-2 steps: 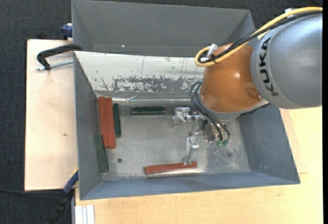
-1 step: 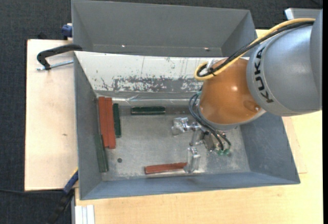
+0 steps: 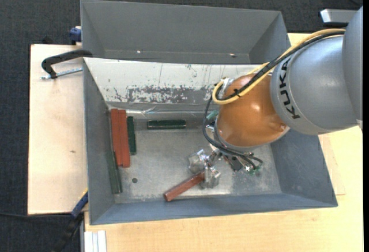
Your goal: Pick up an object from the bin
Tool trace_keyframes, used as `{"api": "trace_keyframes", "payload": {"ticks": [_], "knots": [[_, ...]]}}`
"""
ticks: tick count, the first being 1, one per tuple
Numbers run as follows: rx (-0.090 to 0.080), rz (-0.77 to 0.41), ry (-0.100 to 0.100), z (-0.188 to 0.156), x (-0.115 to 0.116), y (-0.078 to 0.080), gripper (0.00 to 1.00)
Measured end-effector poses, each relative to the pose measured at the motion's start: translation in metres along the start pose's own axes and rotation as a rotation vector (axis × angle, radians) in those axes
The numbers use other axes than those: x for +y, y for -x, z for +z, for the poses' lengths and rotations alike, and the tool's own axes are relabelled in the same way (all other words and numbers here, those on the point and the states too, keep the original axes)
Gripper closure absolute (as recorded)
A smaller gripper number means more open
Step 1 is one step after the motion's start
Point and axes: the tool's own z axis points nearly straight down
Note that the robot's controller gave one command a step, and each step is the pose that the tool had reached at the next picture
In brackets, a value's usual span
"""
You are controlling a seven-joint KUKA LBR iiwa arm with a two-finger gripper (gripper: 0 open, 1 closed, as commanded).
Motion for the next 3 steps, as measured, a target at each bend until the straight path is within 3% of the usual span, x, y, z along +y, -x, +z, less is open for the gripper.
{"api": "trace_keyframes", "payload": {"ticks": [1, 2, 3], "knots": [[0.000, 0.000, 0.000, 0.000, 0.000, 0.000, 1.00], [-0.005, -0.327, -0.002, -0.087, 0.007, -0.004, 1.00], [-0.005, -0.327, -0.001, -0.087, 0.007, -0.004, 1.00]]}}
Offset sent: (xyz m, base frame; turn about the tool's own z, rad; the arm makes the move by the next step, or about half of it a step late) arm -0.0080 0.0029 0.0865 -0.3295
